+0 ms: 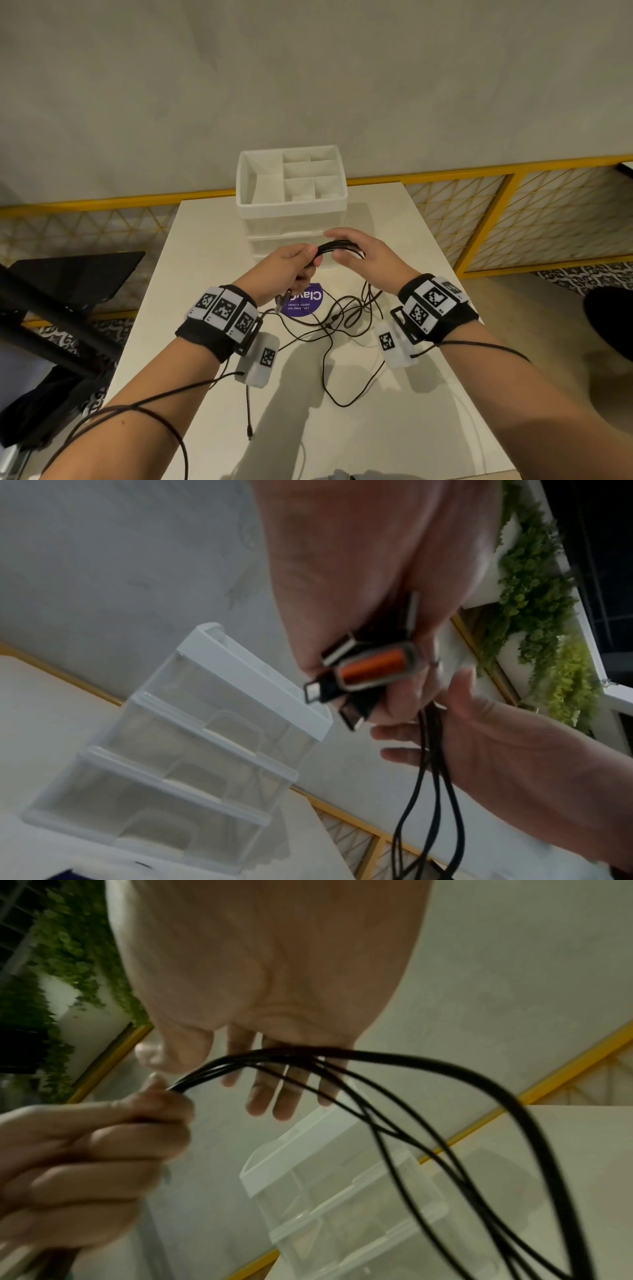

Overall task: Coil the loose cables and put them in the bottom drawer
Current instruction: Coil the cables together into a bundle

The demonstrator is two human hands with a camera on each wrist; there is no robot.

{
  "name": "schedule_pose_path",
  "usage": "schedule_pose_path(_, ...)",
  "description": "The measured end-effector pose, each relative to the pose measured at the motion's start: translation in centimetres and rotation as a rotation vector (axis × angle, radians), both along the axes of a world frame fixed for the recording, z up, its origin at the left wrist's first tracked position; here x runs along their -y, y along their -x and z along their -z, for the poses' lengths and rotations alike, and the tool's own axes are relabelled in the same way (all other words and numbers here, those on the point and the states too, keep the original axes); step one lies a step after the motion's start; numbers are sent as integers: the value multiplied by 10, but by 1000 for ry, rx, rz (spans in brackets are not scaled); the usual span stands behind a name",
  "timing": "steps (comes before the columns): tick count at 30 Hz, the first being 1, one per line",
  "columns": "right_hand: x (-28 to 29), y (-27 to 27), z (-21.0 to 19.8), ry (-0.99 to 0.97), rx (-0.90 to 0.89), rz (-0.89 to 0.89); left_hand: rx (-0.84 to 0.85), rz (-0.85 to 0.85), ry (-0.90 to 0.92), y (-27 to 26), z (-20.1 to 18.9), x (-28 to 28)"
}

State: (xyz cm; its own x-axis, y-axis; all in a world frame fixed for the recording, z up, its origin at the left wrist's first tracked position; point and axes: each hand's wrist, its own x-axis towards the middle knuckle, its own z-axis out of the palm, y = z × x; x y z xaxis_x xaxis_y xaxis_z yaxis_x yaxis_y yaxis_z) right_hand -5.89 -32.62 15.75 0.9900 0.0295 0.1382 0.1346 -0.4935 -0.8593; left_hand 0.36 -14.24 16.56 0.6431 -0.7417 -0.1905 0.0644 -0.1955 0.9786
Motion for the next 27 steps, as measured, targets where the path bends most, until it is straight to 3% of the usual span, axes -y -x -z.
schedule_pose_path(3,-9,-3,3,78,197,9,-19,3,32,2,0,1)
schedule_pose_path(8,-4,-3,11,284,350,-11,-26,25,-15,5,3,0)
schedule_pose_path(15,-6,0,12,501,298,-19,0,54,-83,11,1,1)
schedule_pose_path(21,-7,-2,8,500,257,-36,49,70,-120,10,-3,0)
schedule_pose_path(27,-10,-7,15,336,281,-3,-56,-13,-2,9,3,0)
